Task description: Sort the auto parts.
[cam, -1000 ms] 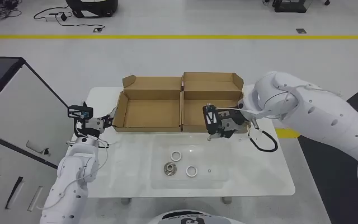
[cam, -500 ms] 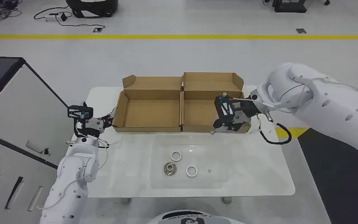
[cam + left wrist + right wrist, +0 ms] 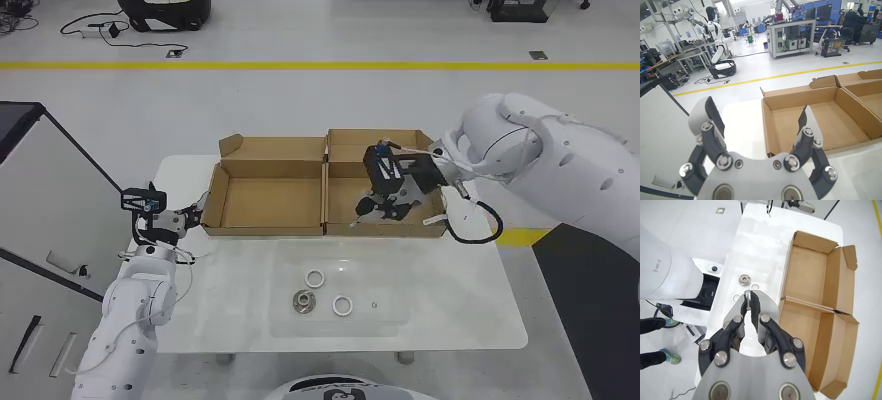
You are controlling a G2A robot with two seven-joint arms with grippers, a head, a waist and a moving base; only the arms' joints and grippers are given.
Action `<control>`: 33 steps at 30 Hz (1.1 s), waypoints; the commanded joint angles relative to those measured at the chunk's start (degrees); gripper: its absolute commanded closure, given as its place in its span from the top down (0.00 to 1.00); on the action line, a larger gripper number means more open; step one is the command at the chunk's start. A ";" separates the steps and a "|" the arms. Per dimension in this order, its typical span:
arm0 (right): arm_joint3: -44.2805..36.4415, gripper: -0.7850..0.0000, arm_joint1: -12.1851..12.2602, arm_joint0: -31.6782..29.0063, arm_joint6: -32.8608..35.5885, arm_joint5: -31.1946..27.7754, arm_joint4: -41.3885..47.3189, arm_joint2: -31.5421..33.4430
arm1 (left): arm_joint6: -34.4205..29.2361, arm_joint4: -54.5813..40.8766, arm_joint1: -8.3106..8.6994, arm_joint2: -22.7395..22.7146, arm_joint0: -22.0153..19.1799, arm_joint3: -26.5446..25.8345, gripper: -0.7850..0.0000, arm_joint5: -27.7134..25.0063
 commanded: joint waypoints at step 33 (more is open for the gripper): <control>-10.87 0.00 4.33 -21.40 2.40 0.00 39.52 30.77 | 0.00 0.00 0.00 0.00 0.00 0.00 1.00 0.00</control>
